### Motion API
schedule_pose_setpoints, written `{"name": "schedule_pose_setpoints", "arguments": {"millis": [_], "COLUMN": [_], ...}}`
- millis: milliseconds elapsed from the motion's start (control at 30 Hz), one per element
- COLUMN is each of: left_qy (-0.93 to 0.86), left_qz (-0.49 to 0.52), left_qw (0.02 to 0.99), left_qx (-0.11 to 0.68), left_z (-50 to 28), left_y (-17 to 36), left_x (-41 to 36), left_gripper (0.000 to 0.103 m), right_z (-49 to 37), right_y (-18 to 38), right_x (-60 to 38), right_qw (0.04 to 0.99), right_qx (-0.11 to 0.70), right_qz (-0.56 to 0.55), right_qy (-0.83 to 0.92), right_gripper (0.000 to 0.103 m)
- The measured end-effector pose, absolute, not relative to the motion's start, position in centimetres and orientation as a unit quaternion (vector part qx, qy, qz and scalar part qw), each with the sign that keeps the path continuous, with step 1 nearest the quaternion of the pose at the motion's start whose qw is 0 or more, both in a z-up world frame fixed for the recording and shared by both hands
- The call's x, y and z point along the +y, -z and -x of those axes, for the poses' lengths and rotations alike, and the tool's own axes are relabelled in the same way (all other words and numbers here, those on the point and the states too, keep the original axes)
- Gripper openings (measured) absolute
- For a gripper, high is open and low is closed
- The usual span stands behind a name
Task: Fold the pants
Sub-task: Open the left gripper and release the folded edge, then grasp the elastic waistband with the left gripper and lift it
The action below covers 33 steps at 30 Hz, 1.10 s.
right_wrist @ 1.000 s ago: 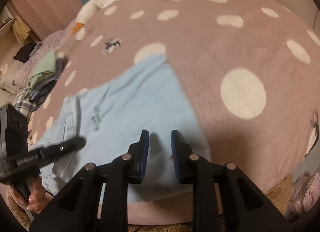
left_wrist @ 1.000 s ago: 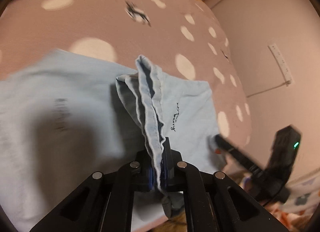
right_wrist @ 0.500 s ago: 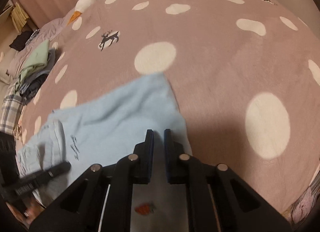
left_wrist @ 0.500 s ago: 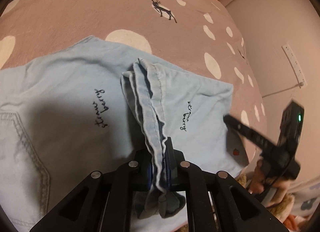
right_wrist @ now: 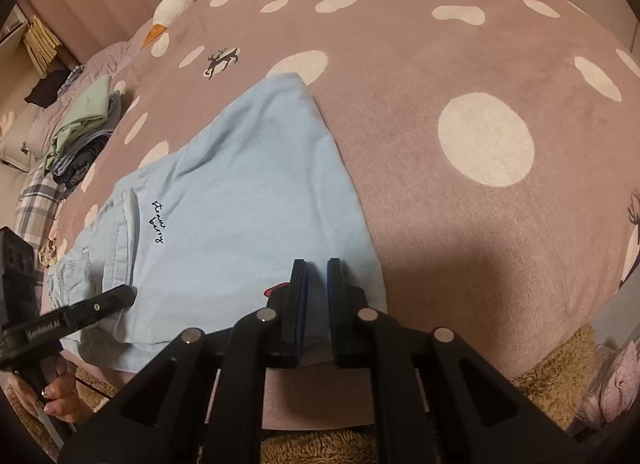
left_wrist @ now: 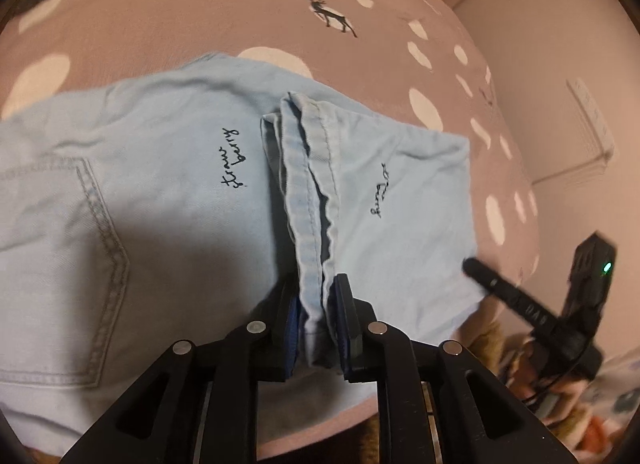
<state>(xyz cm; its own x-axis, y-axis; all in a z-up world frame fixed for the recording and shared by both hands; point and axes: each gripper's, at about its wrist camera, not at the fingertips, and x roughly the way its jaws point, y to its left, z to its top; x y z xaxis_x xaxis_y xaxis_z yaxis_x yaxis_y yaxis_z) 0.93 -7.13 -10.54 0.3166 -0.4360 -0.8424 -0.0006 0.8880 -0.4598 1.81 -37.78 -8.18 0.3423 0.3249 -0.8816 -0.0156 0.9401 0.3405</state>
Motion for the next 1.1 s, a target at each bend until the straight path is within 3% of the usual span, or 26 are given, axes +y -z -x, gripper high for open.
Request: {"name": "schedule_pose_setpoints", "arguments": {"millis": [300, 367, 433, 533, 600, 700, 1100], "left_qy": [0.113, 0.103, 0.087, 0.058, 0.041, 0.007, -0.125], "left_qz": [0.158, 0.153, 0.147, 0.142, 0.148, 0.164, 0.228], "left_qw": [0.800, 0.808, 0.819, 0.842, 0.853, 0.865, 0.867], "left_qx": [0.567, 0.560, 0.548, 0.518, 0.499, 0.475, 0.426], "left_z": [0.4, 0.7, 1.0, 1.5, 1.9, 2.5, 5.8], "left_y": [9.4, 8.7, 7.8, 5.9, 4.9, 3.6, 2.9], "left_x": [-7.2, -6.8, -6.4, -4.9, -3.8, -1.5, 7.4], "left_gripper": [0.034, 0.047, 0.061, 0.076, 0.077, 0.079, 0.083], "right_z": [-1.3, -1.4, -1.4, -1.4, -1.6, -2.0, -3.5], "right_y": [7.7, 7.5, 7.1, 6.1, 5.1, 3.5, -0.2], "right_x": [-37.8, -37.7, -37.3, -35.9, -34.8, -33.2, -27.1], "right_qw": [0.808, 0.807, 0.807, 0.813, 0.821, 0.834, 0.848], "right_qx": [0.567, 0.568, 0.567, 0.560, 0.546, 0.522, 0.470], "right_qz": [-0.127, -0.128, -0.126, -0.111, -0.101, -0.096, -0.072], "right_qy": [-0.102, -0.101, -0.104, -0.115, -0.129, -0.153, -0.233], "right_gripper": [0.011, 0.013, 0.020, 0.045, 0.067, 0.085, 0.096]}}
